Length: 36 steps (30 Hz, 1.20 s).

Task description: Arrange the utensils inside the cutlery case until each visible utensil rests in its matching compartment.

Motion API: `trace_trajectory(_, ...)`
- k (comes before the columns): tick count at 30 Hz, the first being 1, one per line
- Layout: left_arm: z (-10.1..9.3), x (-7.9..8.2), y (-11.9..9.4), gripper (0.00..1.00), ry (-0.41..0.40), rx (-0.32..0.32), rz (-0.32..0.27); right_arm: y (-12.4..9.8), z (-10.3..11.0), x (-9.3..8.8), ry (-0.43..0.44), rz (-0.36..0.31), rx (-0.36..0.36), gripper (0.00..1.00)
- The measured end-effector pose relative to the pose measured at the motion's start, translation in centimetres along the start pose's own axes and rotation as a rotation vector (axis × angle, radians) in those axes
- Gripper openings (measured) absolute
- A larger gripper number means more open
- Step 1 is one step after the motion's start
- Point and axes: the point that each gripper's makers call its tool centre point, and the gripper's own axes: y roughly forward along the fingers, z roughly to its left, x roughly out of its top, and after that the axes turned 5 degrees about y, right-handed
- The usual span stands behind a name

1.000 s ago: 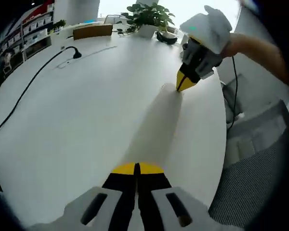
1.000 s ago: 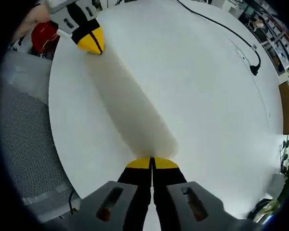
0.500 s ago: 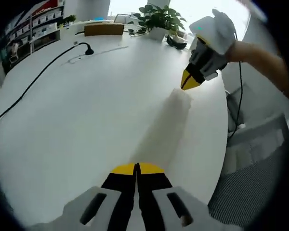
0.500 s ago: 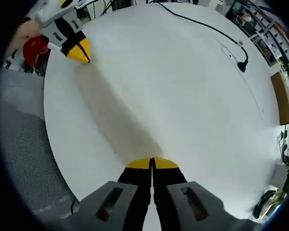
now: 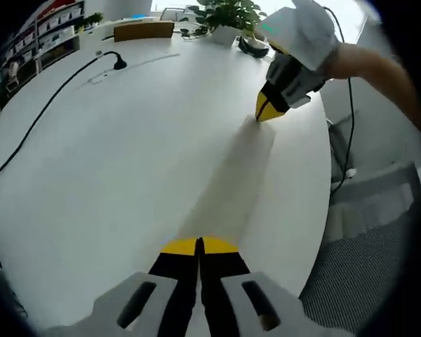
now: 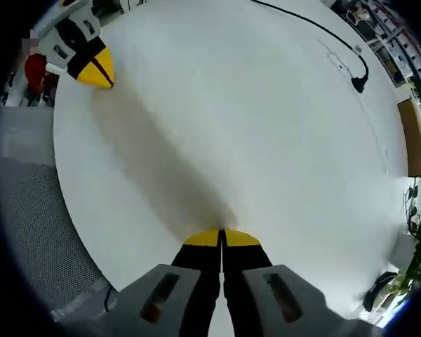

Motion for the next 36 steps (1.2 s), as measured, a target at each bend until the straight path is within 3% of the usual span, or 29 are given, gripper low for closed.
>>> trace_trajectory(3, -0.1, -0.1, -0.1, 0.00, -0.003, 0.008, 0.012, -0.2, 0.0, -0.1, -0.029, 0.005, 0.002, 0.00)
trace_trajectory(4, -0.4, -0.8, -0.7, 0.00, -0.032, 0.000, 0.055, -0.4, 0.1, -0.2, -0.022, 0.000, -0.005, 0.00)
trace_trajectory(6, -1.2, 0.4, -1.7, 0.00, -0.058, -0.027, -0.014, -0.9, 0.2, -0.6, -0.006, -0.003, -0.022, 0.00)
trace_trajectory(8, -2.1, 0.2, -1.9, 0.00, -0.076, -0.064, 0.008, -1.1, 1.5, -1.0, 0.023, -0.008, 0.039, 0.00)
trace_trajectory(11, -1.8, -1.1, -1.0, 0.00, -0.011, -0.026, 0.072, -0.8, 1.7, -1.4, 0.010, 0.018, 0.035, 0.00)
trace_trajectory(13, -1.7, -1.6, -0.5, 0.00, -0.045, -0.030, 0.093, -0.2, 2.1, -1.9, 0.007, 0.048, 0.043, 0.00)
trace_trajectory(14, -1.7, -1.7, -0.4, 0.00, -0.051, -0.030, 0.098, 0.0, 2.0, -2.0, -0.001, 0.052, 0.032, 0.00)
trace_trajectory(15, -1.1, -0.7, -0.3, 0.00, -0.096, -0.026, 0.047, -0.1, 1.9, -1.8, -0.011, 0.048, 0.031, 0.00)
trace_trajectory(16, -0.9, -1.2, -0.2, 0.00, -0.064, -0.023, 0.082, -0.2, 1.9, -2.0, 0.035, 0.061, 0.027, 0.00)
trace_trajectory(24, -1.1, -1.2, 0.0, 0.00, 0.007, -0.023, 0.118, -0.1, 1.7, -1.7, 0.047, 0.063, 0.025, 0.00)
trace_trajectory(26, -1.0, -1.2, 0.1, 0.00, 0.000, -0.010, 0.131, -0.2, 1.8, -1.8, 0.130, 0.059, 0.048, 0.00)
trace_trajectory(28, -1.0, -1.3, 0.1, 0.00, 0.005, -0.004, 0.135, -0.1, 1.7, -1.8, 0.114, 0.053, 0.055, 0.00)
trace_trajectory(29, -1.5, -2.2, -0.3, 0.00, -0.043, 0.003, 0.181, -0.2, 1.7, -1.9, 0.128, 0.050, 0.049, 0.00)
trace_trajectory(30, -1.2, -1.4, 0.2, 0.00, 0.018, 0.004, 0.150, -0.2, 1.7, -1.8, 0.117, 0.040, 0.051, 0.00)
trace_trajectory(36, -0.9, -1.4, 0.0, 0.00, -0.002, -0.028, 0.127, -0.2, 2.0, -1.8, 0.122, 0.030, 0.043, 0.00)
